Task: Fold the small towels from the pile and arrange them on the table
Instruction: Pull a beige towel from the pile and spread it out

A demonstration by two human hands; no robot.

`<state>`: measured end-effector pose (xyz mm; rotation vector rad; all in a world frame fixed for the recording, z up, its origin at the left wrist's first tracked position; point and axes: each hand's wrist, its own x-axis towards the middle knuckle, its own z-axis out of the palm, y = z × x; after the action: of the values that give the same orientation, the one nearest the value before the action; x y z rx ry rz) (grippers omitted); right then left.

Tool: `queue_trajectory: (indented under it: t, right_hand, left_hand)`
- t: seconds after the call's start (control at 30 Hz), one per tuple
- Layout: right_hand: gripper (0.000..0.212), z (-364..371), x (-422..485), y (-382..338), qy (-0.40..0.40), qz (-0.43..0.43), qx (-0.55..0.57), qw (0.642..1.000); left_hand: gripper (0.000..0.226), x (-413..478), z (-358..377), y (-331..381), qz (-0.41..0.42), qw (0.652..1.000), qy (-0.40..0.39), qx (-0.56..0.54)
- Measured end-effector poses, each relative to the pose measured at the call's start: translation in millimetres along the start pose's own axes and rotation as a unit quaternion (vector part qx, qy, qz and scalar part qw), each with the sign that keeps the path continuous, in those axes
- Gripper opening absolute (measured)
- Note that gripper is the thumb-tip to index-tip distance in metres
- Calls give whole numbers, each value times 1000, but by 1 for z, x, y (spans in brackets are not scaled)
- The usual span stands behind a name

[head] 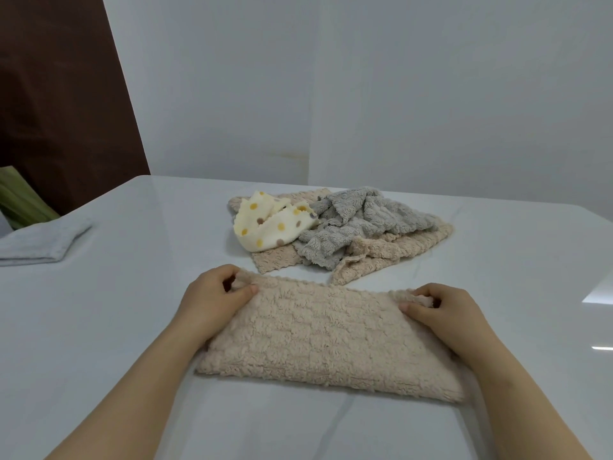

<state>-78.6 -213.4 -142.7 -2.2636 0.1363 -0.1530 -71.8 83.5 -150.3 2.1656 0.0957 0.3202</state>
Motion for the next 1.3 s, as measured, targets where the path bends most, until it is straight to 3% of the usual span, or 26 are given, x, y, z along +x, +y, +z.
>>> queue_trajectory:
  t: [0.17,0.37,0.7,0.97,1.03,1.1,1.2,1.3]
  right_hand:
    - [6,-3,-3,-5,73,-28,197,977]
    - [12,-15,-7,-18,122,-85,321,935]
    - [24,-23,-14,-28,196,-138,362,901]
    - [18,-30,-16,-32,162,-94,319,929]
    - [16,-28,-12,-27,138,-64,289,945]
    - [15,-22,-7,-18,124,-28,250,960]
    - [9,-13,0,-5,92,19,214,972]
    - [26,-9,2,3,34,47,126,990]
  left_hand:
    - [10,0,-8,7,-44,969,42,-240]
    - [15,4,-20,14,-2,942,69,-327]
    - [22,-2,-24,34,73,938,114,-320]
    - [16,-1,-27,41,-15,925,66,-373]
    - [12,2,-24,34,-73,931,16,-357]
    - [22,2,-16,25,-116,943,-28,-312]
    - [23,-1,-4,15,-131,956,-81,-250]
    - [13,0,1,11,-77,991,-99,-35]
